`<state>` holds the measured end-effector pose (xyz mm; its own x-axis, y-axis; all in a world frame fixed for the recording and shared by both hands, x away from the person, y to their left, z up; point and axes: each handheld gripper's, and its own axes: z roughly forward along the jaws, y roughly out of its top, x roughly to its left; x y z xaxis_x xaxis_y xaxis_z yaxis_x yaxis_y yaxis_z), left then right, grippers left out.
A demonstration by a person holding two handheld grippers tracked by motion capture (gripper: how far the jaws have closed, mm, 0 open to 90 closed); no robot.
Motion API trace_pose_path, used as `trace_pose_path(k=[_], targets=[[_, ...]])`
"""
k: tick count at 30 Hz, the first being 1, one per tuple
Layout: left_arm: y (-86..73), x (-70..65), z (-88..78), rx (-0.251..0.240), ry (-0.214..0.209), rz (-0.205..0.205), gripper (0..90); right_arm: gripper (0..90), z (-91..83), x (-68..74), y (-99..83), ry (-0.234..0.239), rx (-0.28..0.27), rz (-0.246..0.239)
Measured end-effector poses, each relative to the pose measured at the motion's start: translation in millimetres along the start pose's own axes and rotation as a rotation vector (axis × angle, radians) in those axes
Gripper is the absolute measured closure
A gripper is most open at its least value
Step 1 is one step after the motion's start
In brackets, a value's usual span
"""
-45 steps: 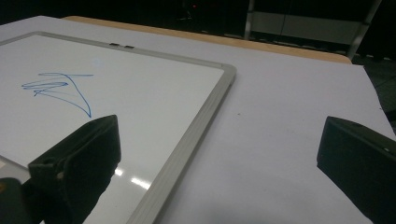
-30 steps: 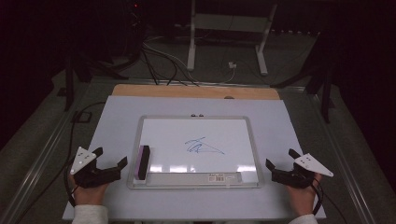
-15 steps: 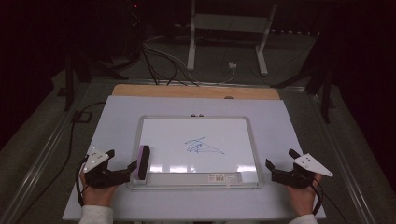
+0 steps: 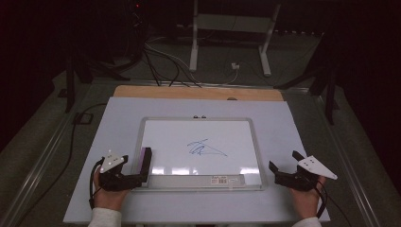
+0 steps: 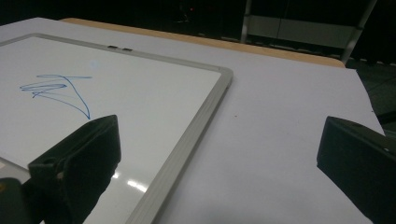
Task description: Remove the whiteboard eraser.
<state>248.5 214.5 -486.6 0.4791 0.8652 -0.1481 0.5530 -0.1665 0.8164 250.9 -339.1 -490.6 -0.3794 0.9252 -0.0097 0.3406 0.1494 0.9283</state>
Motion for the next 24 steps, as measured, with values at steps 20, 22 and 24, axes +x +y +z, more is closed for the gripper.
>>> trace_pose_path(k=[20, 22, 24], targets=[[-5.2, -9.0, 17.2, 0.117, 0.056, 0.027, 23.9, 0.1, 0.1, -0.5, -0.1, -0.007, 0.001, -0.005], [-5.8, -8.7, 18.0, 0.126, 0.059, 0.022, 32.8, 0.1, 0.2, -0.3, -0.1, -0.008, 0.0, -0.005], [-6.3, -8.0, 18.9, 0.13, 0.051, 0.007, 37.6, 0.1, 0.3, -0.1, -0.1, -0.009, 0.0, -0.006]])
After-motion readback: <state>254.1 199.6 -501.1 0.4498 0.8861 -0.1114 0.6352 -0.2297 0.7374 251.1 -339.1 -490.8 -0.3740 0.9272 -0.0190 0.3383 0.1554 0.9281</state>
